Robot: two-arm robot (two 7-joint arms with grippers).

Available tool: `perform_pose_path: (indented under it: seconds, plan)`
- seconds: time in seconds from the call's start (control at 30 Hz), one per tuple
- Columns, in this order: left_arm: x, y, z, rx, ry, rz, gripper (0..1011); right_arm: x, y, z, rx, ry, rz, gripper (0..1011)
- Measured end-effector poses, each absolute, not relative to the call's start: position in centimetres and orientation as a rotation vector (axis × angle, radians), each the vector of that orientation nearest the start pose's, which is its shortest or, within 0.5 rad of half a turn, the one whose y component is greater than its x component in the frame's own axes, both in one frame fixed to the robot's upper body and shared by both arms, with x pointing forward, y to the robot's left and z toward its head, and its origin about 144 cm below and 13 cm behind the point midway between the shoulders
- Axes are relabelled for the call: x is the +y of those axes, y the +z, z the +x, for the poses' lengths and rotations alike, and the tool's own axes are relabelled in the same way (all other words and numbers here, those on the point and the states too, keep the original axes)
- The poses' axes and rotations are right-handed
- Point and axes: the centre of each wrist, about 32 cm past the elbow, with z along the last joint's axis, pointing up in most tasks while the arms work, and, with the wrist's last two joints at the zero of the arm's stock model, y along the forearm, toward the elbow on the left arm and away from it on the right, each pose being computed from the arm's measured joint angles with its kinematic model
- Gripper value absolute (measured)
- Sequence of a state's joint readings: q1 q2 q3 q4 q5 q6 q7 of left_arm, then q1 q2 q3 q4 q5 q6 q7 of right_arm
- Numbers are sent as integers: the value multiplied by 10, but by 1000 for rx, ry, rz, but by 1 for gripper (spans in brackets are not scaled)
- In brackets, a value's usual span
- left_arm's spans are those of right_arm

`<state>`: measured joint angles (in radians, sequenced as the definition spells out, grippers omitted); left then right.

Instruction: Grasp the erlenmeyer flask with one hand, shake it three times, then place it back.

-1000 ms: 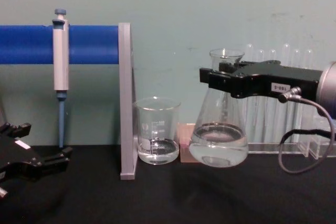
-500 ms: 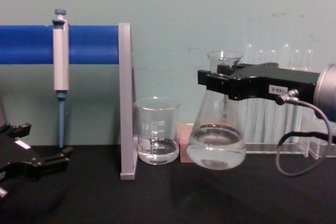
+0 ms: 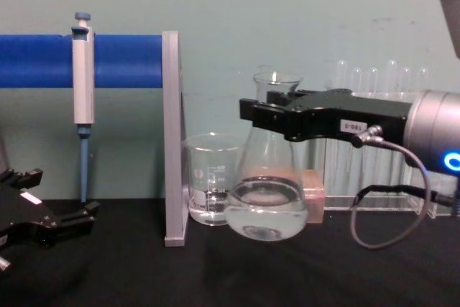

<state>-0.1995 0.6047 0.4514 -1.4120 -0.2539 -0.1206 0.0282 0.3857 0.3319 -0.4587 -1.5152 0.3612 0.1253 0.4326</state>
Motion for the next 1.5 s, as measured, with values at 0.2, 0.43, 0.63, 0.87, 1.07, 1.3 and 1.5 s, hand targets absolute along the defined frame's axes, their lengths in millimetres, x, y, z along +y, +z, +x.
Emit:
perform_pose_path:
  seconds: [0.2, 0.43, 0.63, 0.87, 1.07, 1.3, 1.5]
  plan:
    - [310, 1140, 489, -285, 1248, 304, 1001, -184, 1229, 534, -87, -690, -38, 457]
    - [310, 1140, 489, -285, 1248, 304, 1001, -175, 1229, 533, -82, -637, -30, 457]
    - [310, 1140, 489, -285, 1248, 304, 1001, -170, 1229, 533, -77, -606, -29, 457]
    - [310, 1140, 489, -285, 1248, 305, 1001, -168, 1228, 532, -74, -587, -29, 457]
    - [310, 1140, 489, -285, 1248, 305, 1001, -173, 1228, 532, -77, -614, -30, 457]
    - [310, 1140, 489, -285, 1248, 304, 1001, -184, 1229, 531, -90, -690, -33, 457]
    - [310, 1140, 489, -285, 1248, 304, 1001, -195, 1229, 528, -100, -761, -37, 457]
